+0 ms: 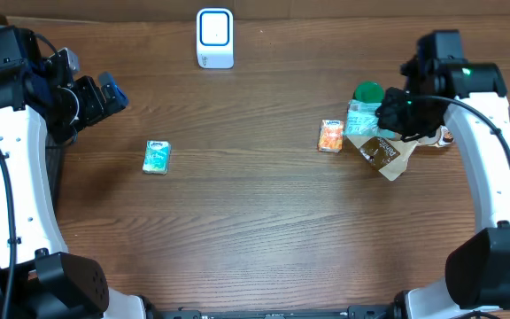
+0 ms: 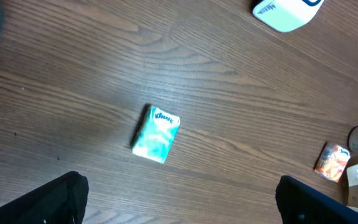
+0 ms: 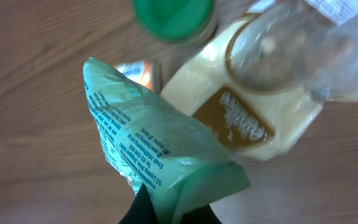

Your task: Scan the item barcode

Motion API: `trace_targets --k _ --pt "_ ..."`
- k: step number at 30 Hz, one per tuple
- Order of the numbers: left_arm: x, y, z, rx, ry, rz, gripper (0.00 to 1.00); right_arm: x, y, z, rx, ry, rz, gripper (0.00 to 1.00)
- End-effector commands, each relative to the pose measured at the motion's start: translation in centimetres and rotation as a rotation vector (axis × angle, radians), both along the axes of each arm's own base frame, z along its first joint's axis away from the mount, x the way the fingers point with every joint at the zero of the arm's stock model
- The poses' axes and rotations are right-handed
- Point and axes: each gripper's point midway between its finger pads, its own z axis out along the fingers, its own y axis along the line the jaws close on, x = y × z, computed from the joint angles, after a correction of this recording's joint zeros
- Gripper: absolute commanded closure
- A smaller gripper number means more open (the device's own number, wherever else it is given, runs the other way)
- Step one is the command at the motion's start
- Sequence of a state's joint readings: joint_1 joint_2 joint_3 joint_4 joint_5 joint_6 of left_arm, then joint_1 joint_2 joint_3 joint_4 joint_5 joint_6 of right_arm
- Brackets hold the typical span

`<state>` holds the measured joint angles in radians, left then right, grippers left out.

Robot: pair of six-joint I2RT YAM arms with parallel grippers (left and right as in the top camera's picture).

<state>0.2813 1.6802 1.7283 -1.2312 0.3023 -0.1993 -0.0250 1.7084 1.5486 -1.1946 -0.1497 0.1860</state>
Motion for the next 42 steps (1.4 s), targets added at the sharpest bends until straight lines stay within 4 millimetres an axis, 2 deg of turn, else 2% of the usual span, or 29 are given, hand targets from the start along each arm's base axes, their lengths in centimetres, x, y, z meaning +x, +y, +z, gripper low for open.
trace_targets --k 1,5,9,10,11,12,15,16,17,19,22,25,29,31,32,33,37,38,42 --pt "0.1 -0.3 0.1 0.005 -0.005 -0.018 0.01 0.1 -0.8 -2.1 0.029 -0.017 0.023 0.96" --pt "0.1 -0.3 0.1 0.005 -0.005 -0.018 0.01 0.4 -1.0 -5.0 0.005 -0.032 0.100 0.96" --pt "0.1 -0.3 0.1 0.005 -0.005 -0.018 0.00 0.3 -1.1 -5.7 0.003 -0.024 0.109 0.94" --pt "0.1 -0.3 0.1 0.005 -0.005 -0.018 0.01 0.3 -1.2 -5.7 -0.004 -0.023 0.107 0.84" --pt "0.1 -0.3 0.1 0.005 -0.005 -0.018 0.00 0.3 -1.4 -5.8 -0.014 -0.023 0.104 0.67" --pt "0.1 -0.3 0.1 0.005 -0.005 -0.018 0.00 0.4 -1.5 -5.8 -0.019 -0.024 0.102 0.62" --pt "0.1 -0.3 0.1 0.005 -0.005 -0.018 0.00 0.4 -1.8 -5.8 -0.031 -0.023 0.082 0.58" --pt "0.1 -0.3 0.1 0.005 -0.005 -0.018 0.01 0.5 -1.9 -5.8 -0.035 -0.023 0.071 0.51" --pt "0.1 -0.3 0.1 0.005 -0.005 -0.018 0.01 0.6 -1.9 -5.8 -0.034 -0.026 0.071 0.45" --pt "0.1 -0.3 0.1 0.005 -0.005 -0.018 0.00 0.7 -1.9 -5.5 -0.029 -0.027 0.053 0.42" --pt "0.1 -0.3 0.1 0.005 -0.005 -0.018 0.00 0.8 -1.6 -4.2 -0.010 -0.029 0.055 0.43" --pt "0.1 -0.3 0.1 0.005 -0.005 -0.018 0.00 1.0 -0.5 -1.8 0.042 -0.046 0.074 0.47" --pt "0.1 -0.3 0.0 0.005 -0.004 -0.018 0.00 1.0 2.3 1.8 0.128 -0.085 0.134 0.47" --pt "0.1 -0.3 0.1 0.005 -0.005 -0.018 0.01 0.8 4.2 2.7 0.157 -0.100 0.182 0.46" --pt "0.1 -0.3 0.0 0.005 -0.004 -0.018 0.01 0.6 5.1 2.9 0.166 -0.103 0.204 0.45" --pt "0.1 -0.3 0.0 0.005 -0.004 -0.018 0.00 0.2 7.2 3.0 0.188 -0.101 0.257 0.43" --pt "0.1 -0.3 0.1 0.005 -0.005 -0.018 0.01 -0.3 11.6 2.8 0.215 -0.114 0.362 0.41" --pt "0.1 -0.3 0.1 0.005 -0.005 -0.018 0.00 -0.4 13.4 2.8 0.224 -0.121 0.388 0.40" --pt "0.1 -0.3 0.1 0.005 -0.005 -0.018 0.00 -0.3 17.0 2.6 0.248 -0.139 0.416 0.40"
